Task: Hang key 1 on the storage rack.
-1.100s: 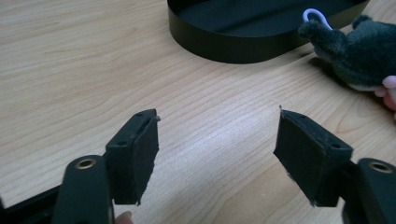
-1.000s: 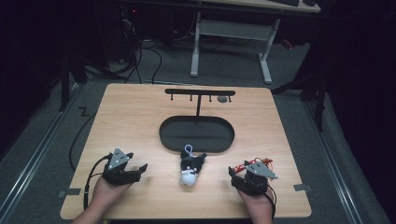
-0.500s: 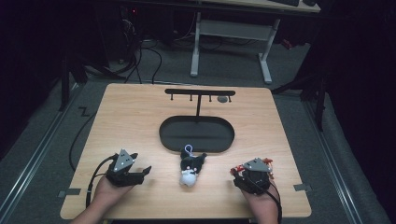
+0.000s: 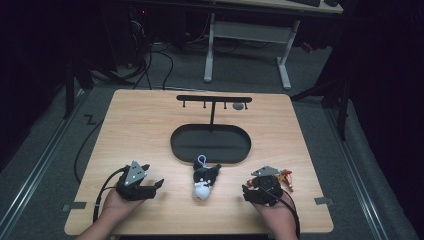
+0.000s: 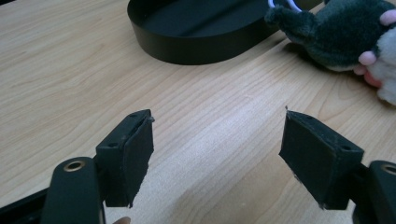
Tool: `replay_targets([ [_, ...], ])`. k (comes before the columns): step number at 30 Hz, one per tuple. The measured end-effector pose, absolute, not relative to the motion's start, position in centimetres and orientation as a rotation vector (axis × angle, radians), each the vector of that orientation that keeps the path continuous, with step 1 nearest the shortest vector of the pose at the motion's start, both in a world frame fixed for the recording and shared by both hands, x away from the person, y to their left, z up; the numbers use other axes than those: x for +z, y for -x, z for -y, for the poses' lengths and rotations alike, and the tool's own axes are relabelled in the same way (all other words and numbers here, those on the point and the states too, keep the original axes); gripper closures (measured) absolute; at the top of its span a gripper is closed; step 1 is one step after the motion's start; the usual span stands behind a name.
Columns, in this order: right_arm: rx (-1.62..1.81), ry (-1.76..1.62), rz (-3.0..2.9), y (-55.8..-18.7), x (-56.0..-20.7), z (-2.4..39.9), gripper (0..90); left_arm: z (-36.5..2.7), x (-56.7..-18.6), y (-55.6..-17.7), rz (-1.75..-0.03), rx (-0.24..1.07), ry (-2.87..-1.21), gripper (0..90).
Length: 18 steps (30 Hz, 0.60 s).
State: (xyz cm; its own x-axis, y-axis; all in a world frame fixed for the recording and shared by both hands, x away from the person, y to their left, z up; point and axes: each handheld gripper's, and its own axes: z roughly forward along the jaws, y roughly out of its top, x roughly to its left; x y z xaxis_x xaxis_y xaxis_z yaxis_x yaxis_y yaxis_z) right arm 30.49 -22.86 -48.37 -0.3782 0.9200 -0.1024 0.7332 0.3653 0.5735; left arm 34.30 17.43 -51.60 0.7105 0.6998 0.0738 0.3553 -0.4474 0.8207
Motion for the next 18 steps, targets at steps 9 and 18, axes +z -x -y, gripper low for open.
replay_targets([
  [9, 0.541, -1.445, -2.333, -31.2, -48.8, 23.0, 31.3, -17.0, -51.9, -34.2, -0.804, 0.522, -2.093, 27.1],
  [18, 0.542, -1.483, -2.314, -31.4, -49.2, 23.8, 31.9, -17.1, -51.7, -33.9, -0.787, 0.525, -2.091, 27.1],
])
